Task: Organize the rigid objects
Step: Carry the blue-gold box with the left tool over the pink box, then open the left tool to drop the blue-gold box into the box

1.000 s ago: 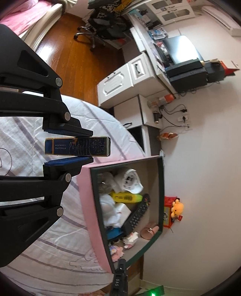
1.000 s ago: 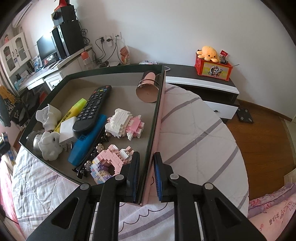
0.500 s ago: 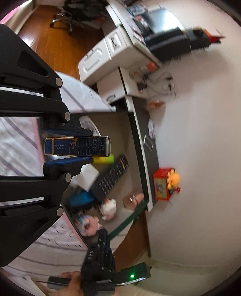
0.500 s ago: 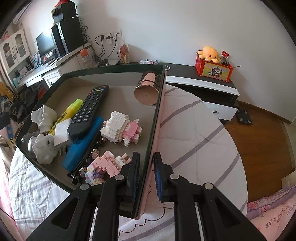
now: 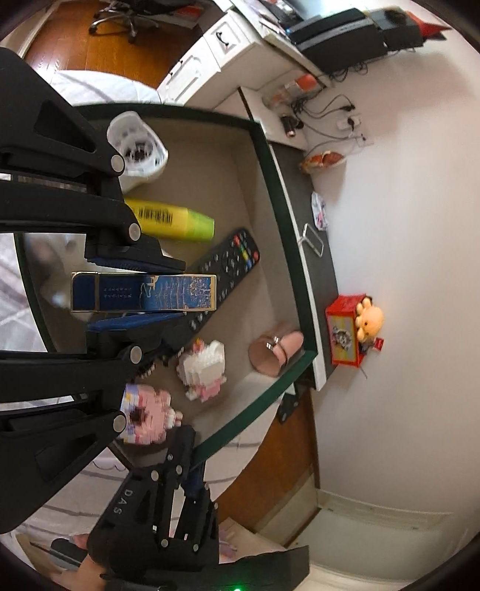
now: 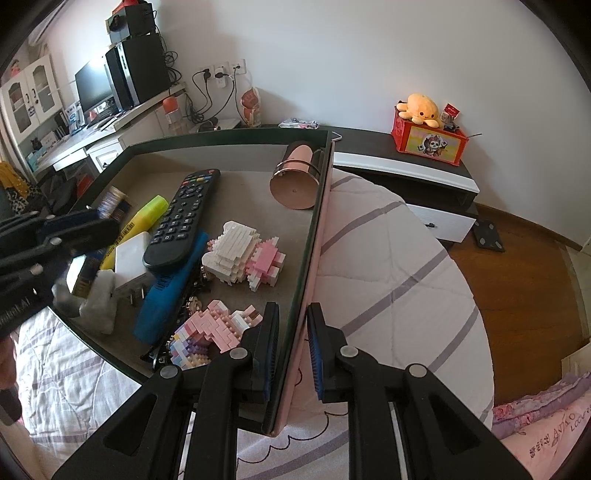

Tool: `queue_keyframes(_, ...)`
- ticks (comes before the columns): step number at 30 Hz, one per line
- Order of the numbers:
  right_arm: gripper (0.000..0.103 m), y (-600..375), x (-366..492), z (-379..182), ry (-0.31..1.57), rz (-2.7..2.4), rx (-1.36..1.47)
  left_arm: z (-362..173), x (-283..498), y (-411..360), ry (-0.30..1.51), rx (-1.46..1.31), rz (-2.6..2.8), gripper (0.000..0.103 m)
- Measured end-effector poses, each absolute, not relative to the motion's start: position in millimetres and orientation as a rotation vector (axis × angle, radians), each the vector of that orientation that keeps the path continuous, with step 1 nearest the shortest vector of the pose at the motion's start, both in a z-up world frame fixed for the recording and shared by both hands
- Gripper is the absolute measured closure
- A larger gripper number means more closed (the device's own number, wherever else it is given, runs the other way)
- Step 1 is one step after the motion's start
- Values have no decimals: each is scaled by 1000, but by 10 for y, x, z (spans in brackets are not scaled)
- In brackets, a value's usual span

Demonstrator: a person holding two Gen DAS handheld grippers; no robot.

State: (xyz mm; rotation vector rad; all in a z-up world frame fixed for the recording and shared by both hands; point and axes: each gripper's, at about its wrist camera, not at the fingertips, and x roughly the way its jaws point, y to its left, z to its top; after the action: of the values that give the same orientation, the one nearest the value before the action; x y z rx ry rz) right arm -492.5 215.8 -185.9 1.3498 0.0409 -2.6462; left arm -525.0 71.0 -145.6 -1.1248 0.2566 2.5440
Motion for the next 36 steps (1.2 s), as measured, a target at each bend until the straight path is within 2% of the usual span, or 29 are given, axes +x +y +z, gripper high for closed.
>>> queue_keyframes(11,86,2144,-4915,-1839,63,-2656,1349,-1400,-5224,742,280,-1069,2594,81)
queue_keyframes(13,86,2129,-4901,-1821,80,-2662,1347,-1381,-5203,707,283,-1065,2616,71)
queue_keyframes(15,86,2103,-4885,-1791,103,-2676,1340,-1367,-5175,672,293,-1041,2641,42)
queue_keyframes(19,86,2076,-4851,-1738,119,-2693,1331,-1347,-5115,574,301,-1029,2662,35)
queue_keyframes(21,86,2049,-4824,-1691,133,-2709,1319,-1333,-5092,499,280,-1032,2680,16)
queue_keyframes(22,86,2027,-4806,-1657,140,-2714,1305,-1326,-5083,477,275,-1031,2689,14)
queue_keyframes(24,79,1965,-4763,-1582,172,-2734,1278,-1302,-5054,421,263,-1015,2703,10)
queue_keyframes(26,79,1899,-4723,-1507,177,-2732,1245,-1285,-5042,354,228,-1020,2711,5)
queue_keyframes(29,78,1747,-4654,-1392,207,-2721,1200,-1272,-5000,280,218,-1020,2738,3)
queue_keyframes(31,68,1678,-4607,-1345,191,-2703,1169,-1265,-4967,243,219,-1023,2742,1)
queue_keyframes(33,41,1625,-4558,-1301,186,-2701,1139,-1250,-4911,190,212,-1017,2750,1)
queue_keyframes(34,39,1600,-4531,-1280,203,-2719,1123,-1247,-4883,162,206,-1014,2762,1)
queue_keyframes(35,32,1581,-4504,-1259,209,-2735,1103,-1239,-4862,127,196,-1014,2769,1)
queue_keyframes(36,20,1575,-4483,-1243,196,-2741,1093,-1233,-4844,99,186,-1017,2769,1)
